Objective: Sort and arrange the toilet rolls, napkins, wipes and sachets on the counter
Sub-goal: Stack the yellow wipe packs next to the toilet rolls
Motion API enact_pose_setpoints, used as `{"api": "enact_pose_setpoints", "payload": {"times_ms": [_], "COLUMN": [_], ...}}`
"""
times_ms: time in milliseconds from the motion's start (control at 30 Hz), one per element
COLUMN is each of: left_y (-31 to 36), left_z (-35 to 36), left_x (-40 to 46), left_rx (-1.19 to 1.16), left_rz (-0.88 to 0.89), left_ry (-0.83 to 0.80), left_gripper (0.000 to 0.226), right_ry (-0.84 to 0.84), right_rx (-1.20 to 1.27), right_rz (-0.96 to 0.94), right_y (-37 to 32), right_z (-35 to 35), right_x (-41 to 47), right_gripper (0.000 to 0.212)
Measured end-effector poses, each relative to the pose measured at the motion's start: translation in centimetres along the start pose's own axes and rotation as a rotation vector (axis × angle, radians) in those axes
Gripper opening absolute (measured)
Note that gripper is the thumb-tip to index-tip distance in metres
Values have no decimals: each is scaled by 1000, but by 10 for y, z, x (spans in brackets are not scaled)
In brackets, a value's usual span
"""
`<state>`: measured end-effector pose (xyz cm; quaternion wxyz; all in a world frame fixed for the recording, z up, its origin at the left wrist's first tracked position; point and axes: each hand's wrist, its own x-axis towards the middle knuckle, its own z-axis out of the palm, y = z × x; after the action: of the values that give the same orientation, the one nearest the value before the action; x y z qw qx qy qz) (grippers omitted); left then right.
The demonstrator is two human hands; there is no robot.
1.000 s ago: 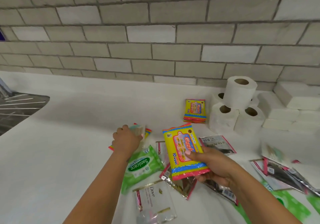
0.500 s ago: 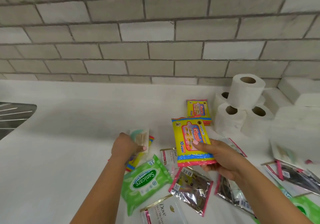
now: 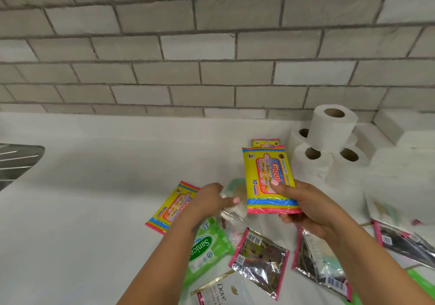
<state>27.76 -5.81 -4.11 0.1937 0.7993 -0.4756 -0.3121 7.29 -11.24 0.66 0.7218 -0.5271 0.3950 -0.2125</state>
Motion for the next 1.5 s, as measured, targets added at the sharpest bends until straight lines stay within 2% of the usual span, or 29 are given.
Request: {"api": "enact_pose_setpoints", "payload": {"times_ms": [67,167,333,400,433,467,500,567,600,667,767,833,900,967,1033,1100,1300,1500], "left_y": [9,10,7,10,13,18,23,36,41,47,49,49,50,55,62,70,86,85], "left_z": [13,34,47,43,38,32,24,13,9,5,2,1,0,-1,1,3,9,18], "left_x": [-2,-1,0,2,3,3,2,1,2,7,22,39,59,79,97,114,159,190], "left_rx": [91,185,410,451,404,252,-7,-576,-731,-814,-859,-862,-853,-832,-793,-778,-697,-391], "left_rz": [26,24,-2,54,82,100,90,22,-2,22,56,20,-7,-22,-31,-29,-36,10], "left_ry": [-54,-92,57,148,190,213,190,-12,-104,-199,-194,-154,-127,-104,-86,-90,-77,99], "left_gripper": [70,65,71,55,43,37,41,55,56,43,16,12,16,24,29,33,30,31], "right_ry": [-6,-3,4,5,7,12,20,41,51,79,207,389,599,645,592,511,498,445], "right_rx": [6,1,-5,-10,-15,-22,-31,-61,-80,-131,-229,-446,-848,-1276,-1470,-1536,-1665,-1674], "right_rz": [-5,-7,13,19,19,15,12,4,-2,-21,-90,-215,-438,-644,-717,-695,-531,-394], "right_y": [1,3,9,11,12,12,13,14,15,15,14,15,20,24,29,30,23,12], "right_z": [-1,-3,-4,-6,-7,-8,-8,-7,-6,-3,-2,-1,0,-2,-5,-7,-18,-19], "right_x": [0,-2,-3,-2,-1,1,2,7,10,15,28,36,46,58,77,99,145,162], "right_gripper": [42,39,38,34,31,30,30,38,43,44,41,53,67,74,78,78,70,75]}}
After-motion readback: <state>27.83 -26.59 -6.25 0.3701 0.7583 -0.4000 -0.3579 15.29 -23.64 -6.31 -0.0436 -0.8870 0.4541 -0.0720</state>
